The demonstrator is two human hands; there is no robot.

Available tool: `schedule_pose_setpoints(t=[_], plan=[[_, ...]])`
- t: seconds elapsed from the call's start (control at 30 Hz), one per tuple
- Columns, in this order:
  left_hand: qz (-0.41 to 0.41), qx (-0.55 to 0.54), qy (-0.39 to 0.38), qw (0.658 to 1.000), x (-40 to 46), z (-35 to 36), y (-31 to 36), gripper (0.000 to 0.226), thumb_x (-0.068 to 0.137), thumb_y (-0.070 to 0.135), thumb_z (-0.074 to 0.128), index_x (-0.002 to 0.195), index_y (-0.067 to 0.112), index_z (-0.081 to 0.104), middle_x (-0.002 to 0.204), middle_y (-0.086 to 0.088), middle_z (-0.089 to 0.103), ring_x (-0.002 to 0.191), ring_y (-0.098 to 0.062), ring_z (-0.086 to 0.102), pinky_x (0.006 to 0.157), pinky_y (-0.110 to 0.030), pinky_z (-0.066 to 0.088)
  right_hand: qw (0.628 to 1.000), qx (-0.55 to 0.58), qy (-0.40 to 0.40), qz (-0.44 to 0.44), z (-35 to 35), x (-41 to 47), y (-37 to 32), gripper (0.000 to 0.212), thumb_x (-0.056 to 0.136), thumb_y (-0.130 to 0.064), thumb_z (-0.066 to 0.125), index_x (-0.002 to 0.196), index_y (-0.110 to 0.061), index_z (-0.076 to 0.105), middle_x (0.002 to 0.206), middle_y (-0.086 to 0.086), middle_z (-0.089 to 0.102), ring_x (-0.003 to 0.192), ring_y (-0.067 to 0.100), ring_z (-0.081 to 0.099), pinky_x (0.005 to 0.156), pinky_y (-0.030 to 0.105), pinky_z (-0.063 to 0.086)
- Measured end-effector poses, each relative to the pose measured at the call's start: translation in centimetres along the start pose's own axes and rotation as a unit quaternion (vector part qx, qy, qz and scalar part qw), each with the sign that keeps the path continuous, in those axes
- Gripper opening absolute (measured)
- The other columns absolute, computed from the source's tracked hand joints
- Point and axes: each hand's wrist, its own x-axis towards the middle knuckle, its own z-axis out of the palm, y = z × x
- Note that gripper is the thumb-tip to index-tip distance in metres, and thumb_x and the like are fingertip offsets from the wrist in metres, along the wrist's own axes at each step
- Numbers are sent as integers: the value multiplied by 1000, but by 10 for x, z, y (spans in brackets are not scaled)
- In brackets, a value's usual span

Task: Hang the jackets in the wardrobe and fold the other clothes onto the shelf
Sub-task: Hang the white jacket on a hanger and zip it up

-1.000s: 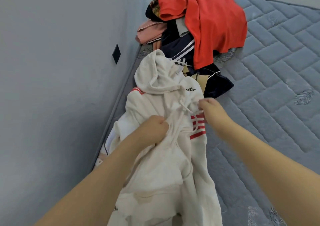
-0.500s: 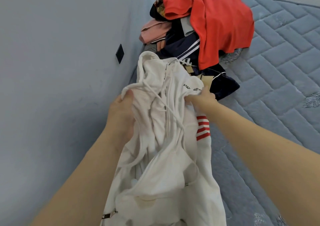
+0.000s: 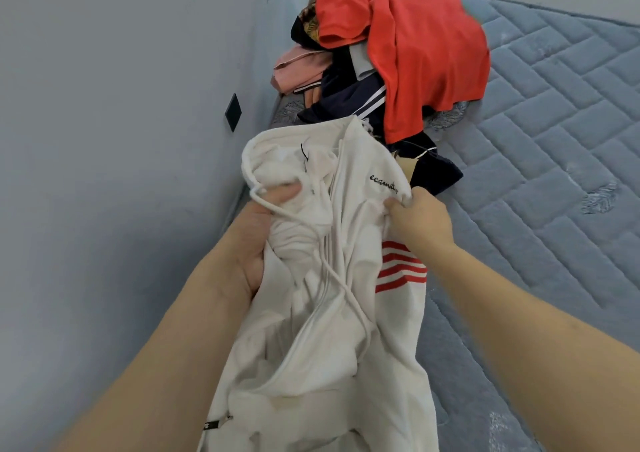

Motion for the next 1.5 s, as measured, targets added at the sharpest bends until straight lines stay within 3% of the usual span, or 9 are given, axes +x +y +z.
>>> schedule_pose_setpoints(t=[0.17, 0.3, 0.5, 0.57, 0.7, 0.83, 1.1, 1.37, 1.5], plan=[[18, 23, -46, 999, -23, 59, 9, 22, 83, 24, 62, 87, 5, 72, 71, -9, 70, 58, -18, 68, 48, -21, 52, 995, 95, 15, 9, -59, -35, 23, 13, 88, -12, 43, 83, -8, 55, 74, 0, 57, 63, 14, 48, 52, 29, 35], [58, 41, -106, 992, -45, 135, -3, 38, 72, 25, 65, 103, 3, 66, 90, -10, 69, 79, -20, 67, 63, -25, 55, 889, 398, 22, 226, -125, -60, 51, 19, 84, -1, 44, 75, -14, 55, 73, 3, 56, 65, 16, 47, 60, 26, 40], [-198, 116, -325, 917, -117, 297, -96, 25, 80, 26, 62, 91, 8, 76, 94, -7, 73, 91, -19, 59, 86, -20, 18, 699, 602, 132, 363, -255, -168, 140, 15, 71, -7, 40, 68, -21, 37, 66, -1, 40, 59, 16, 35, 55, 25, 31], [-251, 154, -363, 884, -157, 355, -137, 24, 77, 26, 65, 91, 7, 72, 95, -9, 67, 87, -19, 58, 81, -20, 23, 676, 615, 174, 367, -305, -217, 171, 5, 72, -17, 42, 76, -20, 43, 79, 3, 50, 75, 22, 45, 70, 30, 37], [-306, 221, -446, 812, -261, 453, -219, 24, 73, 22, 67, 90, 6, 66, 86, -11, 66, 75, -22, 65, 68, -28, 52, 648, 646, 214, 341, -395, -324, 247, 64, 84, -41, 48, 135, -3, 54, 134, 16, 58, 124, 36, 55, 109, 50, 39], [-354, 282, -526, 720, -364, 525, -291, 18, 75, 21, 64, 84, 5, 64, 75, -10, 67, 70, -21, 65, 68, -26, 53, 618, 660, 217, 367, -453, -450, 313, 54, 86, -57, 60, 115, -13, 72, 113, 13, 72, 102, 32, 70, 94, 47, 53], [-336, 364, -675, 546, -570, 614, -442, 7, 79, 18, 65, 79, 11, 66, 77, -9, 62, 69, -24, 62, 70, -31, 49, 462, 689, 360, 428, -500, -677, 413, 27, 95, -18, 58, 113, 1, 67, 108, 20, 71, 96, 31, 69, 84, 42, 55], [-303, 396, -711, 496, -722, 638, -593, 7, 77, 7, 52, 73, 14, 53, 72, -8, 49, 62, -23, 53, 64, -31, 47, 419, 611, 538, 401, -531, -839, 490, 24, 91, -11, 46, 107, -6, 64, 96, 10, 65, 86, 31, 63, 83, 43, 56], [-449, 352, -701, 427, -782, 653, -671, 19, 89, 21, 50, 70, 17, 49, 52, 13, 26, 33, 0, 26, 36, -13, 14, 397, 580, 565, 432, -513, -890, 524, 48, 82, -35, 69, 123, -15, 54, 102, 3, 73, 90, 22, 71, 67, 28, 56]])
